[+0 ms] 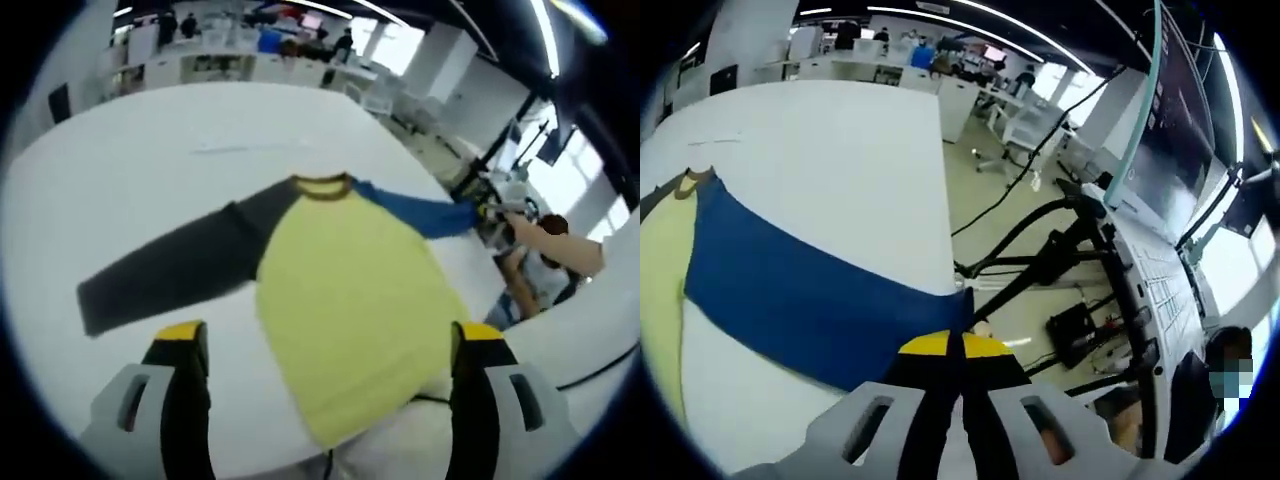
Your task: Fold the garment on the visible template until the final outline fits inside the template.
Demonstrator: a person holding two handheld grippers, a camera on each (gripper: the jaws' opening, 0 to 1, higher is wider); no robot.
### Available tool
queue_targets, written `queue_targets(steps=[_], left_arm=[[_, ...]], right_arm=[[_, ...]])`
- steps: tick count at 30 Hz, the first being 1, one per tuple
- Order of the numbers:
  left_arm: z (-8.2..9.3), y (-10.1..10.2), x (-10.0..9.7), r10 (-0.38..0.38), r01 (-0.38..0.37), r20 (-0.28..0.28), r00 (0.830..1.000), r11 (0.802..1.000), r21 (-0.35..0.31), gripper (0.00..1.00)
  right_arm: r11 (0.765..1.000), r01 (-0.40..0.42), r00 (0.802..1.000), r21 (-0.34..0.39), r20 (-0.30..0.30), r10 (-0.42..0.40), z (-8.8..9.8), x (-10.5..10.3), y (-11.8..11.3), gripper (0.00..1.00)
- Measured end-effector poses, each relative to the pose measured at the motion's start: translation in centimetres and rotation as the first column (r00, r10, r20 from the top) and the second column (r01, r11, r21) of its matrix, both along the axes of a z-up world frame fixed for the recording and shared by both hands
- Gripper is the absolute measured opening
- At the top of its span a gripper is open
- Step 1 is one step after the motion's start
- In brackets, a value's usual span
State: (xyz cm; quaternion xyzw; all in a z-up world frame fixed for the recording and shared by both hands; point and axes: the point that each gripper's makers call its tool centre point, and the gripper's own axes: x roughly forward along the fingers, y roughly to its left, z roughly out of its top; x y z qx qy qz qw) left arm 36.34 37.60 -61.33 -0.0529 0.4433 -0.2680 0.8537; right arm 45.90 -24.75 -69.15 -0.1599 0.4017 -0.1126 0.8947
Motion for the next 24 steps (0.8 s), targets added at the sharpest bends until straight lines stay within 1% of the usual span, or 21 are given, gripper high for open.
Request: queue_targets(steps=[7, 14, 19, 22, 24], left_arm=[[0.1, 0.3, -0.4, -0.001, 0.001, 0.005, 1.000, 1.000, -0.004, 0.97], [0.1, 0.2, -0.5, -0.008, 0.008, 0.014, 1.000, 1.000, -0.017, 0.97], [-0.1, 0.1, -0.5, -0.020, 0.021, 0.017, 1.000, 0.999, -0.027, 0.97], [-0.2, 0.0, -0.5, -0.026, 0.026, 0.017, 1.000, 0.999, -0.034, 0.97], [-0.1, -0.1, -0.4, -0.029, 0.030, 0.019, 0.999, 0.999, -0.039, 0.97]], right_arm=[[1.000, -0.011, 1.000, 0.000, 0.016, 0.011, 0.8, 0.0, 0.8, 0.02], [0.999, -0.051, 0.998, 0.009, 0.041, 0.051, 2.0, 0.0, 2.5, 0.02], [0.994, -0.106, 0.991, 0.032, 0.084, 0.104, 3.6, 0.5, 4.6, 0.02], [0.982, -0.156, 0.980, 0.110, 0.140, 0.140, 5.0, 1.4, 7.0, 0.02], [0.975, -0.190, 0.973, 0.113, 0.150, 0.173, 6.1, 1.8, 8.2, 0.02]])
